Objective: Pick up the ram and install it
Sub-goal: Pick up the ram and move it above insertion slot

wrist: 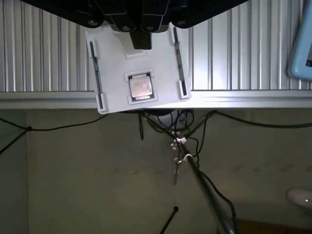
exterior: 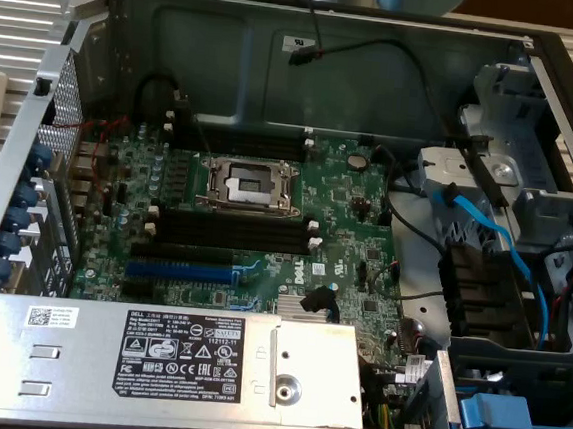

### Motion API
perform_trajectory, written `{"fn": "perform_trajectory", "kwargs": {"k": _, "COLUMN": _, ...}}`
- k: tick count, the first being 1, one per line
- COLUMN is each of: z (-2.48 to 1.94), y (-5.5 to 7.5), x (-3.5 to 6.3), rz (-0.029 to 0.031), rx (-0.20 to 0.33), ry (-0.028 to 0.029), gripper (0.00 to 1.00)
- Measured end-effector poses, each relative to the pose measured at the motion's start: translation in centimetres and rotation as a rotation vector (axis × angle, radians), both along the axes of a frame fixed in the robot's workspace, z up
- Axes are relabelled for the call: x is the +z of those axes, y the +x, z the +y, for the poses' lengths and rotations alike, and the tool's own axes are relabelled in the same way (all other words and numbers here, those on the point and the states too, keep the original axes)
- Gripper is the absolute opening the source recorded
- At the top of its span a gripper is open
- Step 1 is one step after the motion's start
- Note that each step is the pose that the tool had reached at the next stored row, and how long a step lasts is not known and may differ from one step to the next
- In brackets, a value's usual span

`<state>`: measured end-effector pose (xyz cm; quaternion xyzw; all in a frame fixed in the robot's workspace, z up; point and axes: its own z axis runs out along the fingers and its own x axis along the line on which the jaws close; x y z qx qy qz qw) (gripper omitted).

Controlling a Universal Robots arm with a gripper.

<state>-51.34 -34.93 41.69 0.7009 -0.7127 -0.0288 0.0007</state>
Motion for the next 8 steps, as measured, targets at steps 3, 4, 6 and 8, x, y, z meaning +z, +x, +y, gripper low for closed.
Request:
{"fn": "perform_trajectory", "kwargs": {"k": 3, "z": 0.02, "y": -0.2, "x": -0.03, "rz": -0.004, "rx": 0.0, "ry": -0.0006, "gripper": 0.1}}
{"fn": "perform_trajectory", "kwargs": {"k": 4, "z": 0.01, "y": -0.4, "x": -0.06, "rz": -0.0141, "rx": 0.0, "ry": -0.0029, "gripper": 0.1}}
{"fn": "perform_trajectory", "kwargs": {"k": 6, "z": 0.01, "y": -0.7, "x": -0.09, "rz": -0.0412, "rx": 0.0, "ry": -0.0074, "gripper": 0.1}}
{"fn": "perform_trajectory", "kwargs": {"k": 8, "z": 0.01, "y": -1.1, "x": -0.11, "rz": -0.0711, "rx": 0.0, "ry": -0.0098, "gripper": 0.1}}
